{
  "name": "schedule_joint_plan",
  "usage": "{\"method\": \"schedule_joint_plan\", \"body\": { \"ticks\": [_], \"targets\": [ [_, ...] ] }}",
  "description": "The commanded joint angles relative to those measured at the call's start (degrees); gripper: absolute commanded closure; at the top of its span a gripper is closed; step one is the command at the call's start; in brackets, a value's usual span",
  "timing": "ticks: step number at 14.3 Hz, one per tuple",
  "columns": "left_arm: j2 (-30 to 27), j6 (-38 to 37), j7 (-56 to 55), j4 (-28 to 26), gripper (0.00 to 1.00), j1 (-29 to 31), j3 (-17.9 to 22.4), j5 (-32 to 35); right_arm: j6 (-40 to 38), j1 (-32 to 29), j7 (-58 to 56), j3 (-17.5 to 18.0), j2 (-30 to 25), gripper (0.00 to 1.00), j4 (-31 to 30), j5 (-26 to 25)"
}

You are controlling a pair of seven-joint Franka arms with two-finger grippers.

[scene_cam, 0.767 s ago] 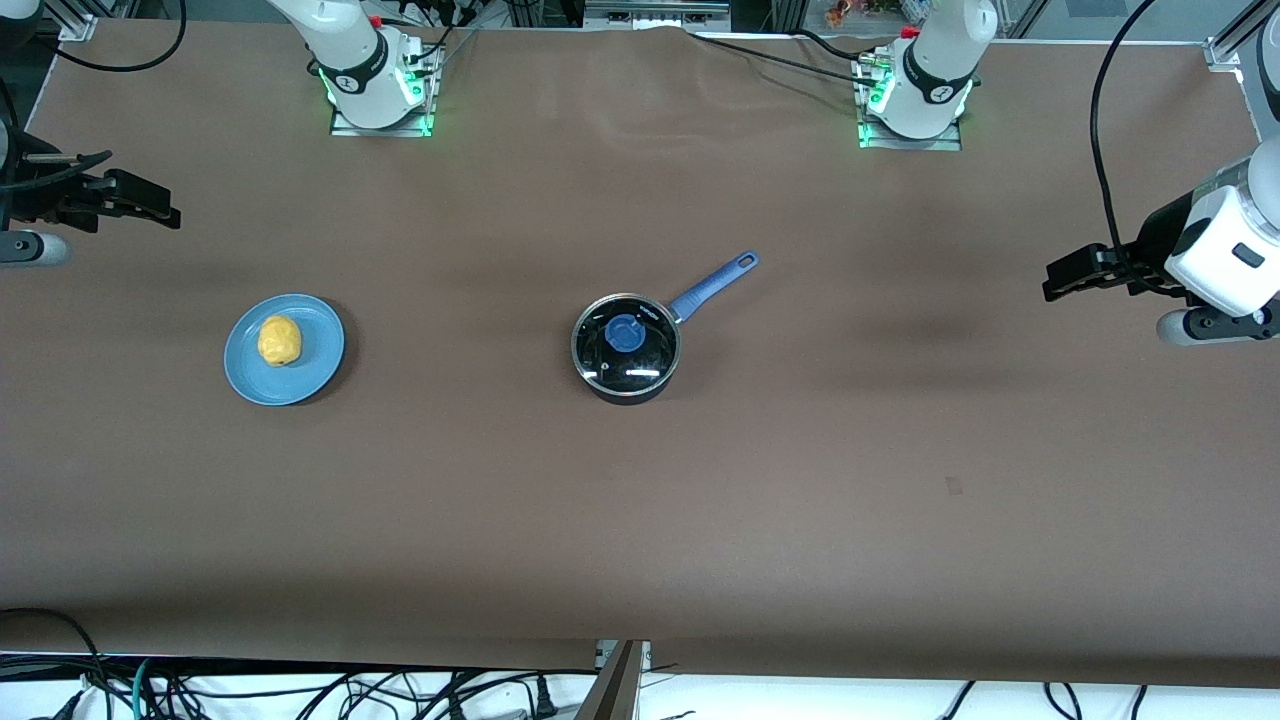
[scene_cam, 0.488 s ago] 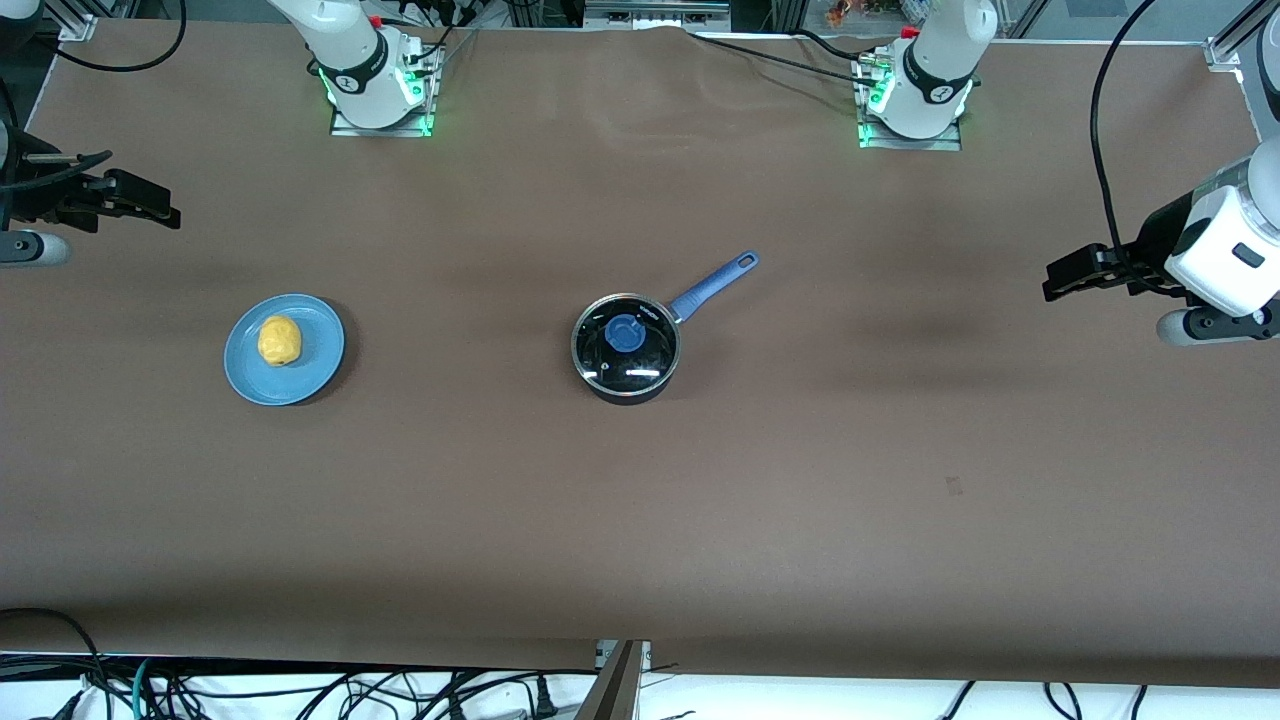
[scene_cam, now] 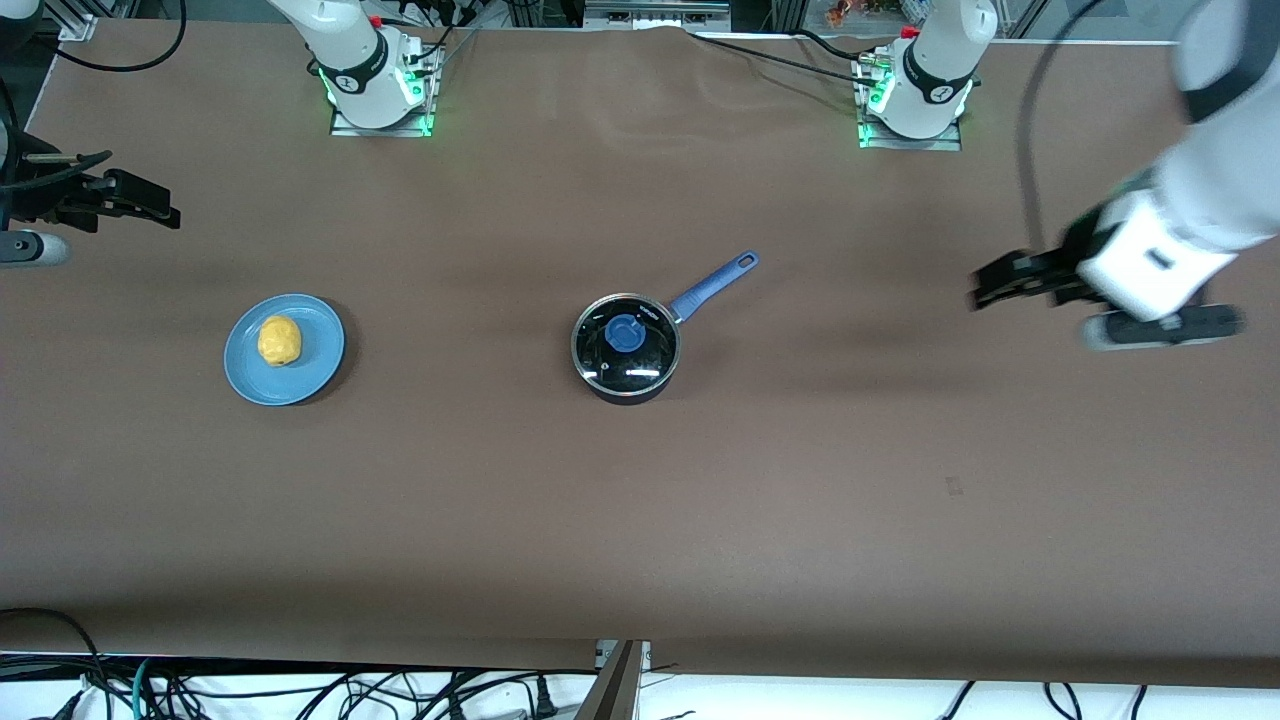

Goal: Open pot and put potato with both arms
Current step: 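Reach the left gripper over the saucepan to the blue lid knob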

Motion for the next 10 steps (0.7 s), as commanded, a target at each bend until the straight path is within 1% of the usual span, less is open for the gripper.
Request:
{"method": "schedule_joint_plan", "body": {
  "ticks": [1, 4, 6, 7, 9, 10],
  "targets": [
    [5.7, 8.3, -14.5, 0.2, 0.0, -5.9, -2.6, -0.7, -1.1, -0.5, 0.0, 0.3, 0.3, 0.0, 1.1, 0.3],
    [11.1, 14.9, -23.4, 0.8, 0.0, -14.4, -2.5, 4.8, -1.1, -0.5, -0.1, 0.3, 0.2, 0.0, 1.1, 0.3],
    [17.0, 18.7, -30.3, 4.8, 0.0, -20.0, -2.0, 8.0, -1.2, -0.5, -0.1, 0.3, 0.2, 0.0, 1.1, 0.3],
    [20.6, 19.6, -32.8, 8.0, 0.0, -23.1, -1.4, 9.8, -1.2, -0.5, -0.1, 0.3, 0.2, 0.0, 1.1, 0.3],
    [26.9, 19.6, -34.6, 13.9, 0.0, -28.7, 1.1, 11.4, -1.2, -0.5, -0.1, 0.3, 0.2, 0.0, 1.1, 0.3],
    [28.7, 19.7, -34.8, 15.0, 0.0, -31.1, 2.4, 11.3, -1.2, -0.5, -0.1, 0.3, 0.2, 0.0, 1.1, 0.3]
  ]
}}
